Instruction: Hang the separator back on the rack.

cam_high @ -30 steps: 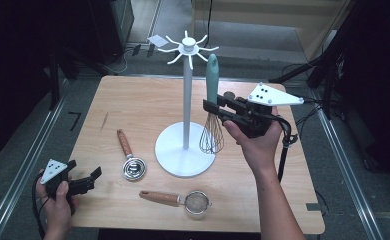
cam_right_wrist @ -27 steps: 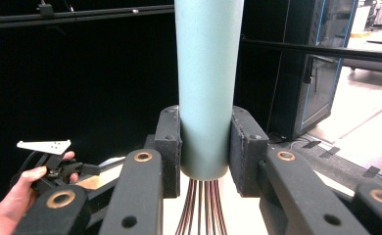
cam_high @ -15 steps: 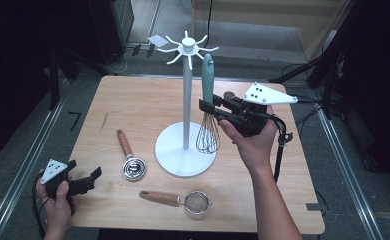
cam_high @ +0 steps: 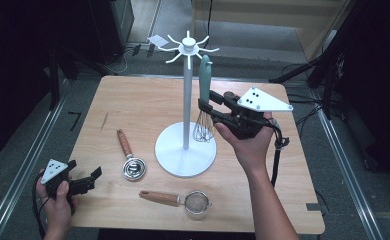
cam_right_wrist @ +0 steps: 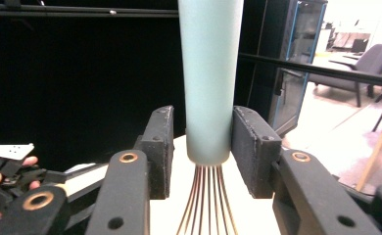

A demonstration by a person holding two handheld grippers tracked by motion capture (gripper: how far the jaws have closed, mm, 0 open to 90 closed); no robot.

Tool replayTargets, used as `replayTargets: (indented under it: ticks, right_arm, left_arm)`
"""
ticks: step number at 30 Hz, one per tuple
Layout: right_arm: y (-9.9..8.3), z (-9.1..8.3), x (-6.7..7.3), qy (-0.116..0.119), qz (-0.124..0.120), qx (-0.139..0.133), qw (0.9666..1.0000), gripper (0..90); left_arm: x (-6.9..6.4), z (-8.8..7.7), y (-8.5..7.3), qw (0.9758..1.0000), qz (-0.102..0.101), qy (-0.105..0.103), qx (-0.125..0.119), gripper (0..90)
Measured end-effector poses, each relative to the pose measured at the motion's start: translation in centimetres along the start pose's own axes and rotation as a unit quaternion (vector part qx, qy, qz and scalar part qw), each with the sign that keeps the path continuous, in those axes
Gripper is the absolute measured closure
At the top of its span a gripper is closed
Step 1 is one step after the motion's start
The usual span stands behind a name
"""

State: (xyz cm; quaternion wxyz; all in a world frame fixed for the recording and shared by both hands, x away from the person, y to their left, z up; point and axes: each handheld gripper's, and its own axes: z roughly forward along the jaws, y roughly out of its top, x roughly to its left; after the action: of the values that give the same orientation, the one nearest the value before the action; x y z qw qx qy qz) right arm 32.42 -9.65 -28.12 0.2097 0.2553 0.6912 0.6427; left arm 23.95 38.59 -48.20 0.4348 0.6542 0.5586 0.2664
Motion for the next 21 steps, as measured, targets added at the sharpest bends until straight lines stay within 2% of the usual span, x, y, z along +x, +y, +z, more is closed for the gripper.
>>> replayTargets:
  ticks: [5,6,7,9,11,12,14,16,18,21]
  right_arm:
    - [0.5,-0.7,0.2,-0.015,-0.007,-0.034,0.9993,64.4]
    - [0.7,-1.0,0.4,-0.037,-0.014,-0.043,0.9983,70.9]
    - [0.8,-1.1,0.4,-0.045,-0.016,-0.045,0.9978,73.6]
    - [1.0,-1.3,0.5,-0.055,-0.020,-0.057,0.9966,81.8]
    - [1.1,-1.4,0.5,-0.059,-0.018,-0.061,0.9962,85.0]
    - [1.2,-1.5,0.5,-0.067,-0.016,-0.068,0.9953,89.6]
    - [1.4,-1.4,0.5,-0.082,-0.018,-0.075,0.9936,90.0]
    - [1.7,-1.0,0.5,-0.110,-0.036,-0.080,0.9900,90.0]
    - [1.8,-0.8,0.5,-0.116,-0.041,-0.084,0.9889,90.0]
    - [2.2,-0.2,0.5,-0.141,-0.050,-0.092,0.9844,90.0]
  left_arm:
    - [0.0,0.0,0.0,1.0000,0.000,0.000,0.000,0.0]
    - [0.0,0.0,0.0,1.0000,0.000,0.002,0.002,0.0]
    - [0.0,0.0,0.0,1.0000,-0.001,0.001,0.001,0.0]
    - [0.0,0.0,0.0,1.0000,-0.001,0.000,0.000,0.0]
    - [0.0,0.0,0.0,1.0000,-0.001,0.001,0.001,0.0]
    - [0.0,0.0,0.0,1.0000,-0.001,0.001,0.001,0.0]
    - [0.0,0.0,0.0,1.0000,-0.001,0.001,0.000,0.0]
    - [0.0,0.0,0.0,1.0000,-0.001,0.001,0.001,0.0]
    - [0.0,0.0,0.0,1.0000,-0.001,0.001,0.001,0.0]
    - [0.0,0.0,0.0,1.0000,0.000,0.001,0.002,0.0]
